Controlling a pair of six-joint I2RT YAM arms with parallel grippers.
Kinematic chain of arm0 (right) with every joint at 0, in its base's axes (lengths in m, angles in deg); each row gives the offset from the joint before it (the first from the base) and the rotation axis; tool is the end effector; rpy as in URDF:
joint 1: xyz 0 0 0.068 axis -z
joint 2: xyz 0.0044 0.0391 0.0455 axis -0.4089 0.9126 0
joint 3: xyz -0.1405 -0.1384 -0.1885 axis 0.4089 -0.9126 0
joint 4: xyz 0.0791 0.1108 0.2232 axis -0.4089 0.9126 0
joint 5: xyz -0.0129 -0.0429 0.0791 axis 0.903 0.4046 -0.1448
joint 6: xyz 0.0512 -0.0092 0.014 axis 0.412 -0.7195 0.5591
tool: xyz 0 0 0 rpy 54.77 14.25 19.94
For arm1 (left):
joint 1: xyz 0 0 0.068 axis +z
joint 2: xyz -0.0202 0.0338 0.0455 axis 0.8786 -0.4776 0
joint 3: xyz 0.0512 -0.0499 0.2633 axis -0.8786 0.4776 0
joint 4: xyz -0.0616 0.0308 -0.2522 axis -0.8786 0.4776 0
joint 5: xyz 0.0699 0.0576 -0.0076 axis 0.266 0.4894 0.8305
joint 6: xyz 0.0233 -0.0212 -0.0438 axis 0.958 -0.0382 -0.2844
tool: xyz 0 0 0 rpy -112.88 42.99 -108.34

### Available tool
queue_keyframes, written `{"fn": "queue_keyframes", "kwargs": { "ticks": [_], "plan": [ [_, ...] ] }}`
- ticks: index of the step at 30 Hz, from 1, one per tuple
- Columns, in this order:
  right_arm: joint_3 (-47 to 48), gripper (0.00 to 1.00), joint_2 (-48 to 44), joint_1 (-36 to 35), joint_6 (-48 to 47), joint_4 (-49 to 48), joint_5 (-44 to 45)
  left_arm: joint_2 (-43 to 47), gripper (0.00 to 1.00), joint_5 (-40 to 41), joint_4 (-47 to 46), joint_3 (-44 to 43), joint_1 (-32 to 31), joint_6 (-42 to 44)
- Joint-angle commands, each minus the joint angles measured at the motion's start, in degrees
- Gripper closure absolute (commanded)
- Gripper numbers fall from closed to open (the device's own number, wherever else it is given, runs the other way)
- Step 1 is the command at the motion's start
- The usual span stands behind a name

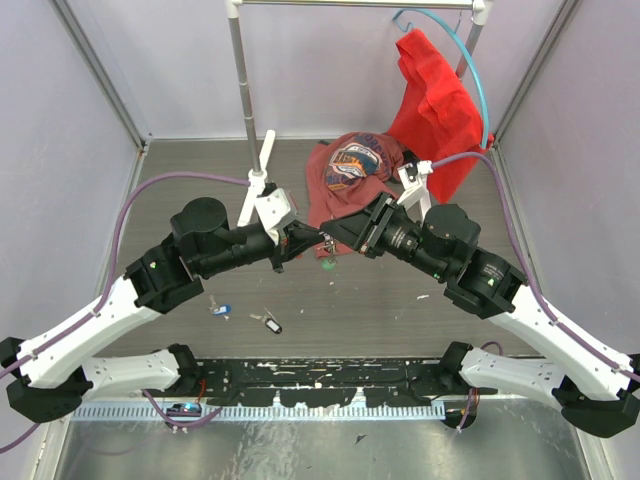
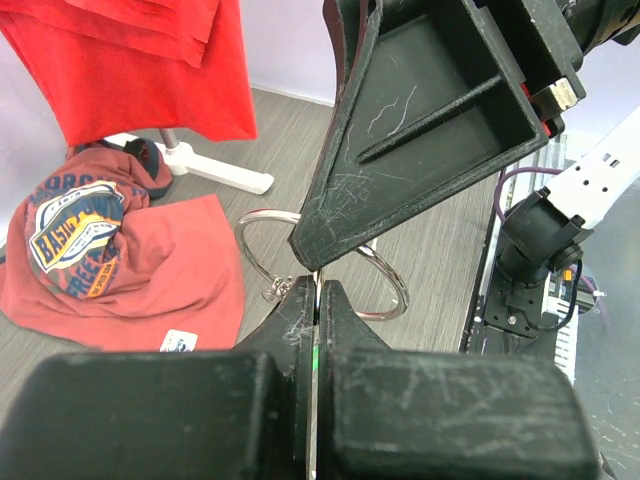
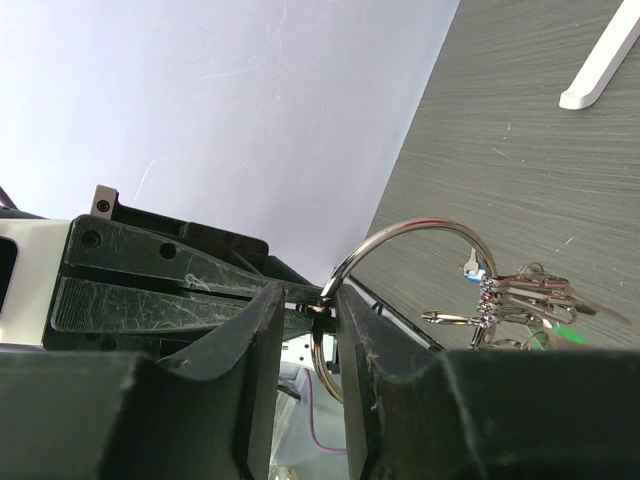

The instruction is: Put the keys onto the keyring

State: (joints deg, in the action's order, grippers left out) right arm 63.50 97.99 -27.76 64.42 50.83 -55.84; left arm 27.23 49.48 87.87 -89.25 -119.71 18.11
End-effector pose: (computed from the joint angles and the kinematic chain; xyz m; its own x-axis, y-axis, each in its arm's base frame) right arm 0.1182 0.1508 0.4332 -0.6850 0.4888 -0.5403 -0.3946 0.3744 0.8391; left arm 0.1094 -0.1883 0.4390 0.0073 0.0999 -0.9950 0.9284 0.3689 0.0438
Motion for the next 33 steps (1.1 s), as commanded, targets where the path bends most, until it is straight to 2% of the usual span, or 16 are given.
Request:
{"fn": "queue_keyframes", "kwargs": {
  "ticks": [1, 11, 12, 13, 14, 19, 23, 25, 33],
  "plan": [
    [0.82, 0.67, -0.66, -0.13, 0.67, -3.55, 1.4, 1.11, 1.0, -0.99, -1.31, -1.89, 0.03, 0.62],
    [1.03, 0.7, 0.34, -0.13, 0.7, -3.74, 0.19, 1.27, 1.0, -0.83, -1.35, -1.84, 0.05, 0.67],
    [1.01, 0.77, 0.37, -0.13, 0.6, -3.74, 0.17, 1.31, 1.0, -0.88, -1.35, -1.84, 0.03, 0.71],
    [0.9, 0.91, 0.27, -0.13, 0.59, -3.74, 0.21, 1.32, 1.0, -0.9, -1.35, -1.79, 0.01, 0.71],
    [0.76, 0.99, 0.2, -0.18, 0.65, -3.63, 0.44, 1.3, 1.0, -0.9, -1.3, -1.77, 0.03, 0.71],
    [1.53, 1.0, 0.27, -0.11, 0.28, -2.08, 1.58, 1.62, 0.99, -0.82, -1.12, -1.62, 0.05, 0.67],
    [2.65, 1.0, 0.13, -0.13, -0.68, 0.18, 3.98, 2.96, 0.75, 0.35, -0.21, -0.79, 0.02, 0.26],
    [3.26, 1.0, 0.1, -0.14, -1.39, 1.24, 5.02, 4.28, 0.68, 1.52, 0.8, -0.04, 0.05, -0.03],
    [4.59, 1.0, 0.22, -0.13, -2.93, 3.87, 7.13, 8.94, 0.61, 5.67, 5.55, 3.16, 0.08, -1.99]
  ]
}}
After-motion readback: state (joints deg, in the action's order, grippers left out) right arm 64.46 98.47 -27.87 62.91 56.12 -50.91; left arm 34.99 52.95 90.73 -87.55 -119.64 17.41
